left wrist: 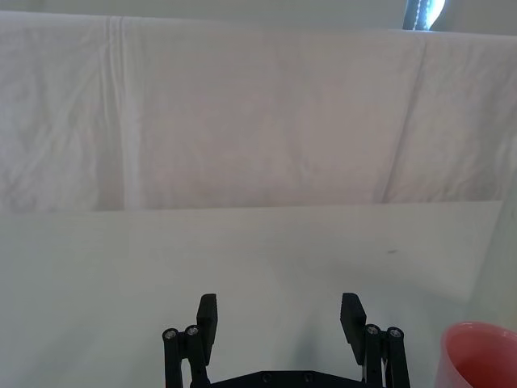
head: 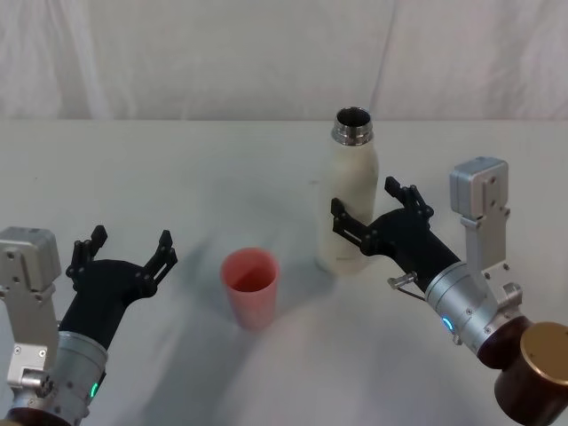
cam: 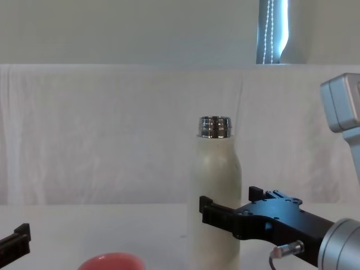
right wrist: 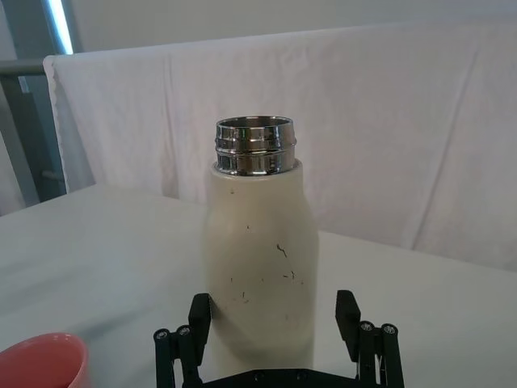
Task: Grasp the thermos with one hand and pour water into the cup lid.
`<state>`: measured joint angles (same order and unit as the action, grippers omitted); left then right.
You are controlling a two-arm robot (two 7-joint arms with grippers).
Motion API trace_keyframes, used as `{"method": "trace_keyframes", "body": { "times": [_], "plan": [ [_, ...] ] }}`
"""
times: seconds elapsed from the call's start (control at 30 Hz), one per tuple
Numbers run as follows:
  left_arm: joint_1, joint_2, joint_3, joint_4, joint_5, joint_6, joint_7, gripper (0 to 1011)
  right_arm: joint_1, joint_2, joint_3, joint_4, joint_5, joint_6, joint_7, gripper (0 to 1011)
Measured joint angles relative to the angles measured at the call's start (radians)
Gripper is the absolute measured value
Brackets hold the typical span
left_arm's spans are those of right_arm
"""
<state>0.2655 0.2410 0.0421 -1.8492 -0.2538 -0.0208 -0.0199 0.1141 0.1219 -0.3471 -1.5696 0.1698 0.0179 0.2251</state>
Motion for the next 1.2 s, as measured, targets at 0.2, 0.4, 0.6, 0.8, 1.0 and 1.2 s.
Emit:
{"method": "trace_keyframes", "body": {
  "times": [0.2,0.4,0.6,0.8,1.0,1.2],
  "plan": [
    [0.000,0.000,0.000,0.000,0.000,0.000,0.000,1001,-0.022,0.009,0.006,-0.022,0.002,-0.001,-0.002,1001],
    [0.000,0.000,0.000,0.000,0.000,0.000,0.000,1001,-0.041,0.018,0.010,-0.044,0.001,-0.001,-0.005,1001],
    [0.000,0.000,0.000,0.000,0.000,0.000,0.000,1001,-0.070,0.031,0.025,-0.073,-0.002,-0.005,-0.013,1001],
    [0.000,0.000,0.000,0.000,0.000,0.000,0.000,1001,-0.101,0.042,0.040,-0.102,-0.014,-0.011,-0.028,1001],
    [0.000,0.000,0.000,0.000,0.000,0.000,0.000,1001,-0.131,0.051,0.054,-0.127,-0.031,-0.013,-0.042,1001],
    [0.000,0.000,0.000,0.000,0.000,0.000,0.000,1001,-0.168,0.060,0.059,-0.154,-0.094,-0.021,-0.078,1001]
  ]
}}
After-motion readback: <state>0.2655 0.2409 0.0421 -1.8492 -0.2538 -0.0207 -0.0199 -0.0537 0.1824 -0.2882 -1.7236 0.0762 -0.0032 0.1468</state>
